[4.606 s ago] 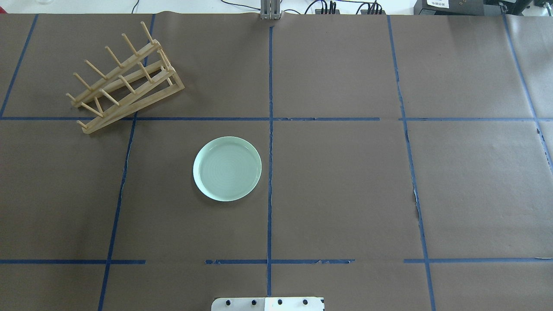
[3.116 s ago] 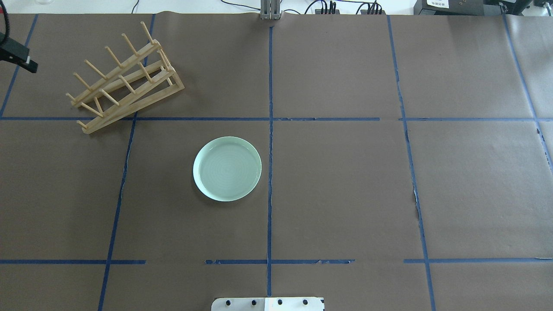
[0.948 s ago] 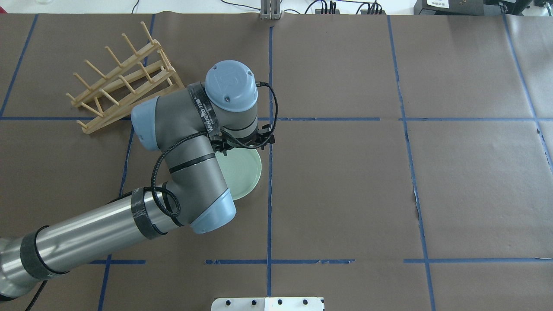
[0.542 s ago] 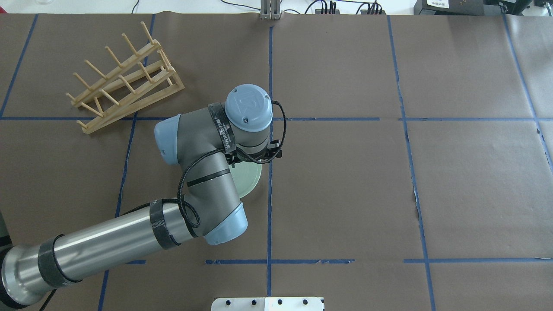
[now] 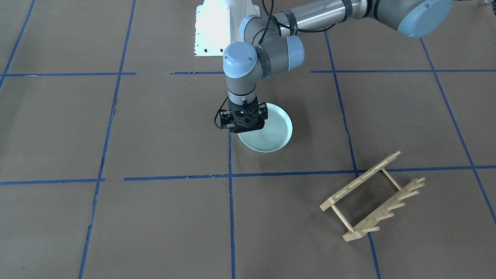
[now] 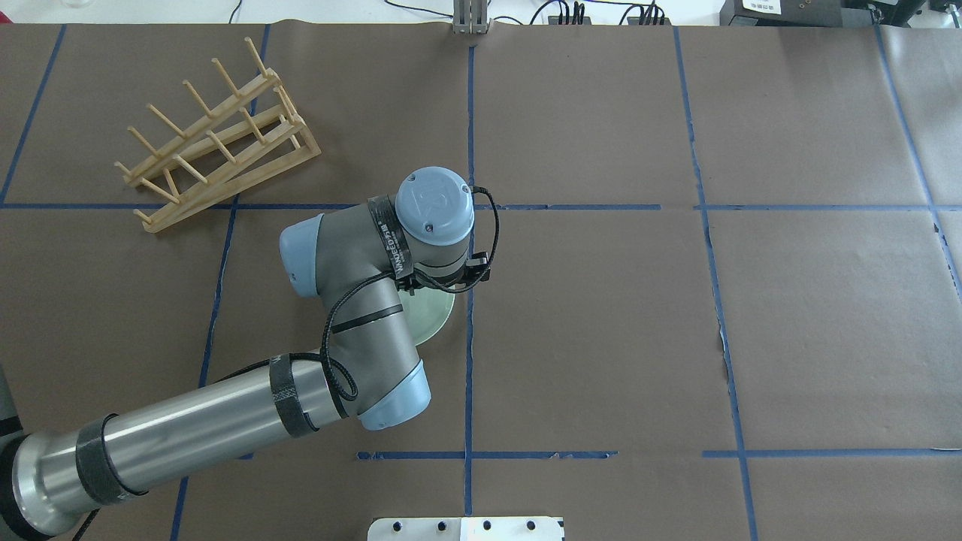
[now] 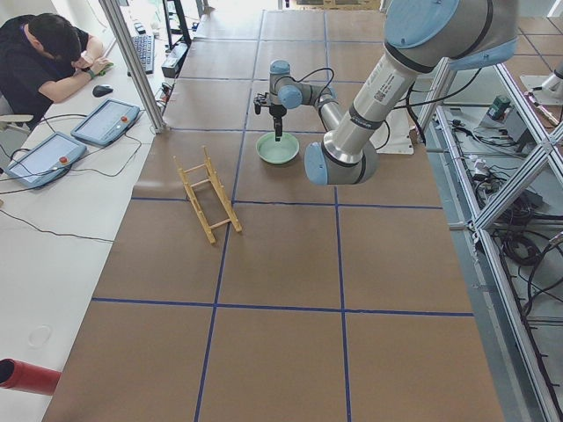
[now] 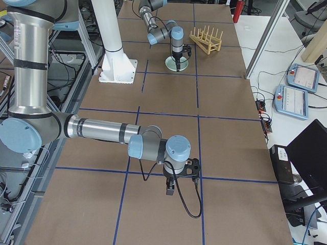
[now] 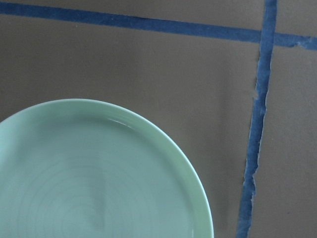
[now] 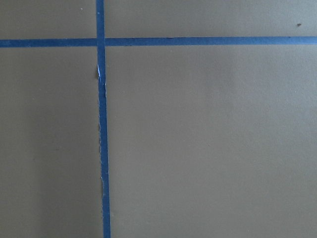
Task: Place plate on rack
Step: 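Close the left gripper on the plate rim and grip it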
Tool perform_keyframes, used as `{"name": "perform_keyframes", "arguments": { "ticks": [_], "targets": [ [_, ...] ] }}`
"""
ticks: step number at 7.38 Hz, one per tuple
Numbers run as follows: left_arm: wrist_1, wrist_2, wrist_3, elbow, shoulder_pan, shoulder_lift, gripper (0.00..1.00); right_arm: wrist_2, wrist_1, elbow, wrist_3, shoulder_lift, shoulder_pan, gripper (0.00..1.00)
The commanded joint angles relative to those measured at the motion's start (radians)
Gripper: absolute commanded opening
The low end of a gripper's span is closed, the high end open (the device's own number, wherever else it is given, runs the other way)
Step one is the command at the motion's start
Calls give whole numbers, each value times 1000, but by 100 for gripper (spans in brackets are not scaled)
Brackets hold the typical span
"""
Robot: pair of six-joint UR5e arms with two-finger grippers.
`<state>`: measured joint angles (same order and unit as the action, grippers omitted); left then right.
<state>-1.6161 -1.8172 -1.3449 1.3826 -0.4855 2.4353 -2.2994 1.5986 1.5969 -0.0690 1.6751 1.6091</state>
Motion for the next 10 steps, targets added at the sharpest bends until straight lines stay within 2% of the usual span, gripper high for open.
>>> {"name": "perform_keyframes", "arguments": {
  "ticks": [1, 4, 10],
  "targets": [
    [-15, 3, 0, -7, 1, 1, 60, 0, 0, 0, 0, 0, 0, 100],
    [-15, 1, 0, -7, 5, 4, 45, 0, 0, 0, 0, 0, 0, 100],
    [-18, 1, 4, -7, 11, 7, 33, 0, 0, 0, 0, 0, 0, 100]
  ]
}}
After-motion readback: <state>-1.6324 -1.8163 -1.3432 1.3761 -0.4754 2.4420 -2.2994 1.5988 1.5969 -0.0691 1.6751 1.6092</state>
